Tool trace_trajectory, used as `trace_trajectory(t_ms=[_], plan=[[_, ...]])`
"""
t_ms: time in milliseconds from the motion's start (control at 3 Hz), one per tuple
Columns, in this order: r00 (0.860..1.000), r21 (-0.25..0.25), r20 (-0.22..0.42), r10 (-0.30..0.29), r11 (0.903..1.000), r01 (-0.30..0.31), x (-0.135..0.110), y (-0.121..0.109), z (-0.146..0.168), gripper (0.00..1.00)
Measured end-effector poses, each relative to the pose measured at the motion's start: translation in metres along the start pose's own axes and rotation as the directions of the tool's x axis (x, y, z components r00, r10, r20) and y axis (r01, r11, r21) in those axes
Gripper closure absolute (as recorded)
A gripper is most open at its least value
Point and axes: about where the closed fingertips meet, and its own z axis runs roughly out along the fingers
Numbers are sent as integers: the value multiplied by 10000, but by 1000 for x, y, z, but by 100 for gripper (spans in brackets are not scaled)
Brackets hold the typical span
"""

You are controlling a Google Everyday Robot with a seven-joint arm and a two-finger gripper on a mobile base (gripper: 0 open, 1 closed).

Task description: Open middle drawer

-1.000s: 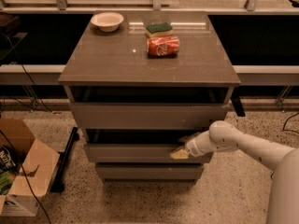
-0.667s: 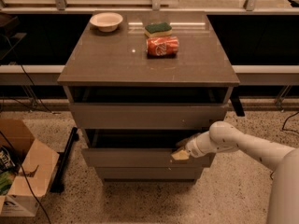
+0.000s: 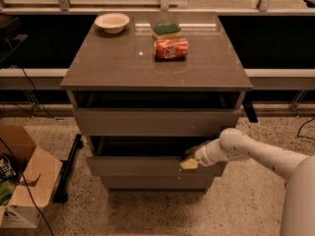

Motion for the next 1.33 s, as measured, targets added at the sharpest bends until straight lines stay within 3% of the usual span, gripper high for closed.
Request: trace_trajectory(t_ms=[333,667,1000,1333], plan=[[10000,-1,-2,1,10000,-1,0,0,0,19],[9974,-239,-584,424,9987,-439,18,4,-4,0],[9974,-239,-584,424,9987,-439,18,4,-5,0],[9855,-591,-1664,327,9973,-431,37,17,-5,18]])
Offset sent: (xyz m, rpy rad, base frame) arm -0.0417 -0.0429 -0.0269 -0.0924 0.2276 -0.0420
